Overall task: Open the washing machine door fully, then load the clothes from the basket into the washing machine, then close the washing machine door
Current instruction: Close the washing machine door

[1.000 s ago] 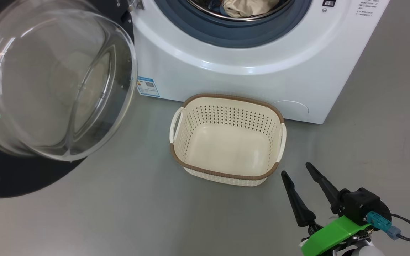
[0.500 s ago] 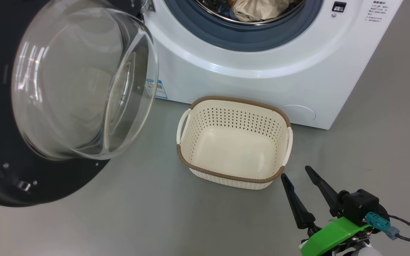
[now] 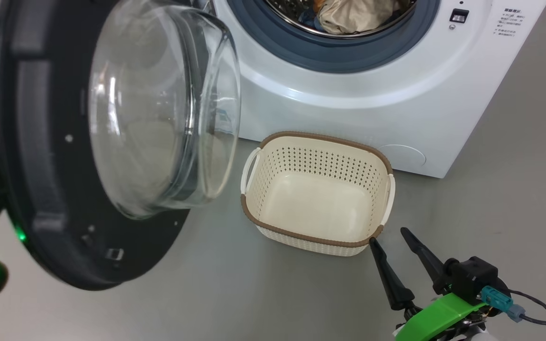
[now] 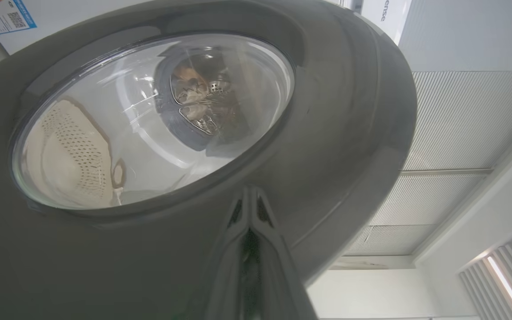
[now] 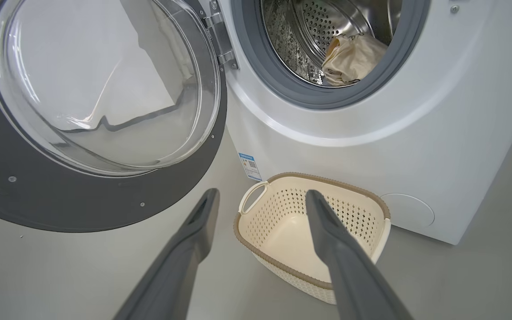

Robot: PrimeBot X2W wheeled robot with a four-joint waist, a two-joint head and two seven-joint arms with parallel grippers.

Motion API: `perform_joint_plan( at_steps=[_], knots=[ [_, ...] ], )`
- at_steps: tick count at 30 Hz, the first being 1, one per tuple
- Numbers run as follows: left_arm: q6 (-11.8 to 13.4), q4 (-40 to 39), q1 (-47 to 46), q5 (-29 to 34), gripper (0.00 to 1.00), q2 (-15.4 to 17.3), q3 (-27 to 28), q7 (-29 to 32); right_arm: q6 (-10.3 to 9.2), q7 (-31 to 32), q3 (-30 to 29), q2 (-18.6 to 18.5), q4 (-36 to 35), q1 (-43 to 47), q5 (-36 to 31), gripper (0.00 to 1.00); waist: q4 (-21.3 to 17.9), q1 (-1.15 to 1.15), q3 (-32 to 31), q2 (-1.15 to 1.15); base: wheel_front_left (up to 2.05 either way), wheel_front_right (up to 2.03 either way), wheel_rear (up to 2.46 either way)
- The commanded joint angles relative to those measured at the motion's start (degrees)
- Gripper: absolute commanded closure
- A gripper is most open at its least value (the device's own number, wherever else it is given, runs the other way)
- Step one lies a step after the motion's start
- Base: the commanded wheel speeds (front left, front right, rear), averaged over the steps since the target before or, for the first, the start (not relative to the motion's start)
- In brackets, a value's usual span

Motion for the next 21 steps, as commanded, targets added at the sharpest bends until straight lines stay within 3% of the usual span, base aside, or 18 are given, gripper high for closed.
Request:
perform_joint_plan(
  at_steps=[1, 12, 17, 21],
  knots=[
    [0.2, -3.3, 0.3, -0.8, 1.00, 1.6, 0.8, 1.5, 0.10, -0.7, 1.7, 0.5, -1.1, -1.1, 1.1, 0.00, 0.0, 0.00, 0.0, 0.00, 0.00, 0.00, 0.00],
    [0.8, -13.8, 3.7, -3.8, 1.00, -7.4, -3.7, 4.0, 0.10, -1.9, 2.1, 0.8, 0.3, -1.4, 2.2, 0.00, -1.2, 0.00, -0.4, 0.00, 0.00, 0.00, 0.00],
    [-1.2, -16.3, 4.7, -3.4, 1.00, -11.5, -6.9, 1.7, 0.10, -2.4, 2.0, 0.9, 1.0, -1.4, 2.5, 0.00, -1.9, 0.00, -0.4, 0.00, 0.00, 0.00, 0.00],
    [-3.0, -16.2, 5.3, -4.9, 1.00, -13.0, -10.6, -1.4, 0.10, -2.5, 2.2, 1.0, 1.3, -1.6, 2.6, 0.00, -3.0, 0.00, -0.3, 0.00, 0.00, 0.00, 0.00]
  ],
)
